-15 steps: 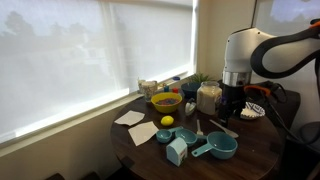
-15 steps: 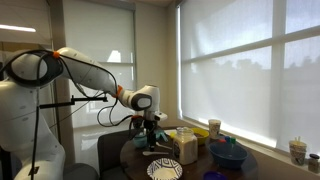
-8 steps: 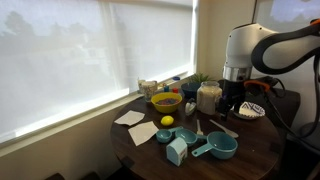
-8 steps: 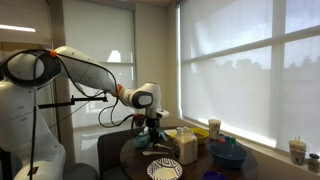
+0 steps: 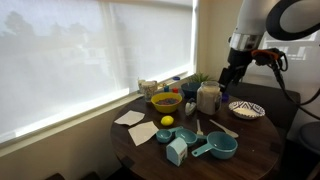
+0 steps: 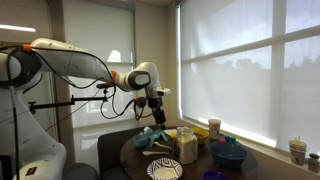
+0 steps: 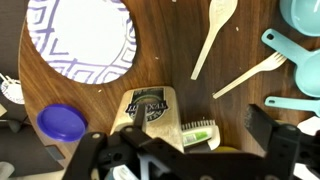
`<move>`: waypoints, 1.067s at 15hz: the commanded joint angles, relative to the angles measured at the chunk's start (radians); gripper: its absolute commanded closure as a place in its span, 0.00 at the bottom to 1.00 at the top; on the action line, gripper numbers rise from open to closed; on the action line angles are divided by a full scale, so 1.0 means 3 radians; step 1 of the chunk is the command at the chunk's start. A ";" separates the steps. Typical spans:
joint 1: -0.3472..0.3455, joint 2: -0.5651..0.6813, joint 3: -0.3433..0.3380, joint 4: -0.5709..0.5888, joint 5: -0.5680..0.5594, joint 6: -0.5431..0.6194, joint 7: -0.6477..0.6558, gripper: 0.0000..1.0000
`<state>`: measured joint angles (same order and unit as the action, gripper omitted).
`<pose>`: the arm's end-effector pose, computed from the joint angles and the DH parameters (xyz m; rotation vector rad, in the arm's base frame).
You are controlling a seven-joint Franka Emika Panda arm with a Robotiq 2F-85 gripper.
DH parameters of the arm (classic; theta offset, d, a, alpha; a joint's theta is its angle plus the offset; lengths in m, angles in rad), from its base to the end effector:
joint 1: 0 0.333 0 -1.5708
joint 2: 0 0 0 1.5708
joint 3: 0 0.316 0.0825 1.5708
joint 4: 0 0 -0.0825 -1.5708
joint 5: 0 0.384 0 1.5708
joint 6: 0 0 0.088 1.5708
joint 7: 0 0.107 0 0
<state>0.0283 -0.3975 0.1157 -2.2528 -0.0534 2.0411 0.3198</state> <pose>0.4473 0.0670 0.5377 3.0658 -0.2470 0.3078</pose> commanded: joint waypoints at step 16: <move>-0.0199 0.0958 -0.0280 0.0745 -0.0028 0.0719 -0.0413 0.70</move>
<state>-0.0421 -0.1735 0.0423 -2.0855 -0.0691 2.2495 0.2277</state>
